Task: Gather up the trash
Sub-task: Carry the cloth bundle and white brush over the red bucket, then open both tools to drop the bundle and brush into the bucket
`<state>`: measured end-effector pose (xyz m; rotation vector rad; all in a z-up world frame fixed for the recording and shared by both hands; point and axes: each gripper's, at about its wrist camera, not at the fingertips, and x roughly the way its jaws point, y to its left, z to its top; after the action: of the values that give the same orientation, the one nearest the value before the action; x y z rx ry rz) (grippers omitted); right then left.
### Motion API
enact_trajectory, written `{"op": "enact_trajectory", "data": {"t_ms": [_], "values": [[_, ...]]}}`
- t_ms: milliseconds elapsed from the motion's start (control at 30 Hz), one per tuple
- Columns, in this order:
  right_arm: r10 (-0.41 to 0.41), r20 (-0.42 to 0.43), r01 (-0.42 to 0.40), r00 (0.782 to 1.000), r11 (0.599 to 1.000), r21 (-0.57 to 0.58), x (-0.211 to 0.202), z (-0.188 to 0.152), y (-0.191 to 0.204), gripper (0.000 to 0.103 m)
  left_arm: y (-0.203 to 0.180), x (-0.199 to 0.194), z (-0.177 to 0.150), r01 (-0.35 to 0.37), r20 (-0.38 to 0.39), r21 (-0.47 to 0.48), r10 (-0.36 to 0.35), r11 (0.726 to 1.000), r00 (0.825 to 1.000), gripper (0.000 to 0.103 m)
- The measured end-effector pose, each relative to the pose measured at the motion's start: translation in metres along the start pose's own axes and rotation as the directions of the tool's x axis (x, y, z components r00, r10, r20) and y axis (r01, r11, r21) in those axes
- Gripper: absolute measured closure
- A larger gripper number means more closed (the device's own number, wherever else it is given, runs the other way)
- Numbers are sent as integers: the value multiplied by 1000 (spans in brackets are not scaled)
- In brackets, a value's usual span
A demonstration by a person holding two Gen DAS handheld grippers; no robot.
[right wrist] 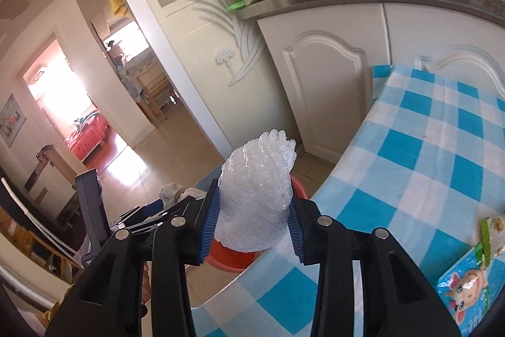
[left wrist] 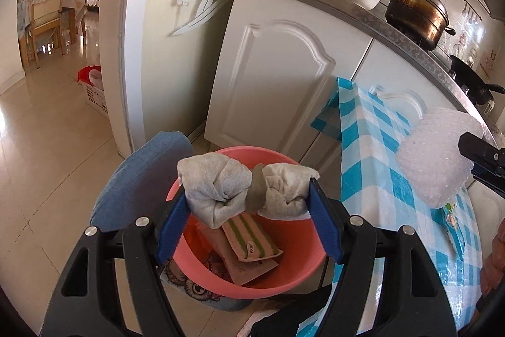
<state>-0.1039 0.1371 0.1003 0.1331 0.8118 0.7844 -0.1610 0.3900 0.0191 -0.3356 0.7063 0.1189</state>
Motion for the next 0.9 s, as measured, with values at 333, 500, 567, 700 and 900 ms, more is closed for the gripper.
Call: {"op": "enact_trajectory", "data": {"t_ms": [333, 500, 567, 700, 900], "values": [[-24, -175, 16, 984, 999, -44, 79, -12, 14, 60, -5, 30, -11, -43, -61, 53, 46, 998, 997, 30], [-42, -210, 34, 977, 999, -42, 96, -14, 13, 55, -3, 40, -14, -60, -87, 60, 65, 996, 994, 27], [-44, -219, 37, 975, 999, -37, 100, -16, 12, 49, -2, 44, -15, -66, -97, 57, 71, 996, 993, 26], [-46, -205, 40, 978, 999, -32, 102, -18, 13, 31, -1, 53, -20, -62, -128, 51, 68, 997, 989, 21], [-45, -165, 44, 985, 999, -13, 93, -21, 8, 25, -3, 54, -25, -96, -132, 82, 106, 992, 986, 15]]}}
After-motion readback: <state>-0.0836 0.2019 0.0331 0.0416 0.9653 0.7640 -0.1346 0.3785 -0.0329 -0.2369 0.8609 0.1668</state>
